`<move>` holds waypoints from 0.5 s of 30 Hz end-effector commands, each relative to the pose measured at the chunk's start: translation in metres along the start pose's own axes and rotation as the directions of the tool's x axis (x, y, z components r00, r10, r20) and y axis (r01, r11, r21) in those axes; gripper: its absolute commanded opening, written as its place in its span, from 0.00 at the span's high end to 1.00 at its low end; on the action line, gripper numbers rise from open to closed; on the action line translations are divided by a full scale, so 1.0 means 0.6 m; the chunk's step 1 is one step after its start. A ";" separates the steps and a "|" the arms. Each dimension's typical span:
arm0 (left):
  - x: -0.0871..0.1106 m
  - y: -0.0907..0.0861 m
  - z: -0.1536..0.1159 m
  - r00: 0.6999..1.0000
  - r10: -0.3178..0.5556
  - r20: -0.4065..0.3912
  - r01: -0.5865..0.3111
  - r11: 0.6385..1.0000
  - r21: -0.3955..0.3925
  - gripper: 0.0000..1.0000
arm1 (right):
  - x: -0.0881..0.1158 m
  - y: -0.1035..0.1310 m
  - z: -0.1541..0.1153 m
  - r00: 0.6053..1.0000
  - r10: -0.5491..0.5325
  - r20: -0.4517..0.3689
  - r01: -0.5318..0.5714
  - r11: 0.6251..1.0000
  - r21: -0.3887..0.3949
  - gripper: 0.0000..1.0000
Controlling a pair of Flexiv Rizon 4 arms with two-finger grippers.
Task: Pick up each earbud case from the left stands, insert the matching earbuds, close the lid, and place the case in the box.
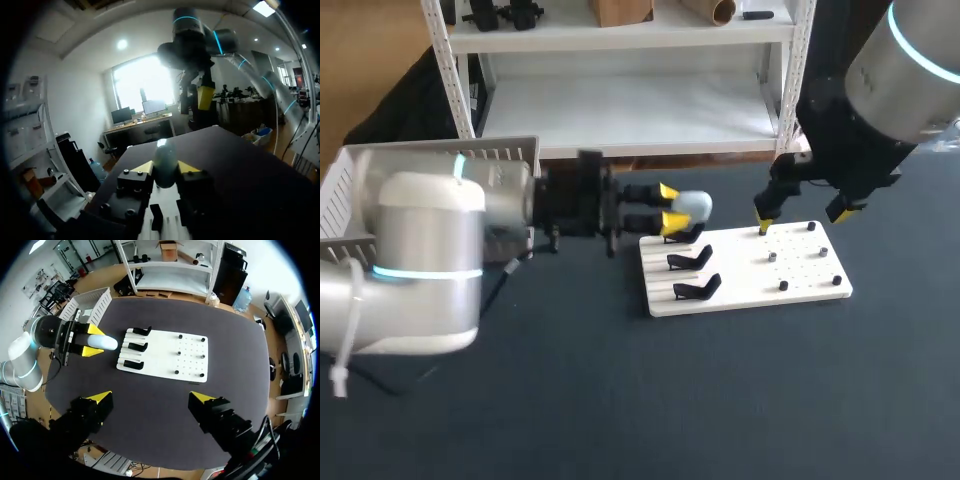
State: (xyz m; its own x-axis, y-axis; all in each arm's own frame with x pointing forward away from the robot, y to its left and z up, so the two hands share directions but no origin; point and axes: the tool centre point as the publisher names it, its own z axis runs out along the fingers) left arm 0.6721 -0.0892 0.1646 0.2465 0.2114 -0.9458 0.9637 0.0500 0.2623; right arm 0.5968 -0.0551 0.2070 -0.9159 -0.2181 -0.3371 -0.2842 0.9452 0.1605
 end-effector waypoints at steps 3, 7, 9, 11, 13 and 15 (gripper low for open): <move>-0.083 0.008 -0.097 0.985 0.047 -0.167 -0.081 0.976 -0.202 1.00 | -0.001 0.000 -0.001 1.000 -0.001 -0.004 0.001 1.000 0.001 0.00; -0.094 0.043 -0.139 0.966 0.054 -0.253 -0.132 0.944 -0.302 1.00 | -0.001 0.000 -0.001 1.000 -0.001 -0.004 0.001 1.000 0.001 0.00; -0.093 0.061 -0.161 0.962 0.033 -0.269 -0.135 0.919 -0.371 1.00 | -0.001 0.000 -0.001 1.000 -0.001 -0.004 0.001 1.000 0.001 0.00; -0.085 0.079 -0.186 0.951 -0.003 -0.309 -0.140 0.888 -0.439 1.00 | -0.001 0.000 -0.001 1.000 -0.001 -0.004 0.001 1.000 0.001 0.00; -0.074 0.095 -0.214 0.952 -0.045 -0.303 -0.122 0.852 -0.509 1.00 | -0.001 0.000 -0.001 1.000 -0.001 -0.004 0.001 1.000 0.001 0.00; -0.065 0.105 -0.235 0.945 -0.081 -0.318 -0.119 0.819 -0.562 1.00 | -0.001 0.000 -0.001 1.000 -0.001 -0.004 0.001 1.000 0.001 0.00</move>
State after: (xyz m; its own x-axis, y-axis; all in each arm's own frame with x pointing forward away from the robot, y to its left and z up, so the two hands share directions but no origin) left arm 0.7173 0.0292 0.2430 0.1619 0.5145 -0.8421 0.8602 0.3446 0.3759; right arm 0.5972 -0.0550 0.2079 -0.9167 -0.2188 -0.3343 -0.2840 0.9454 0.1600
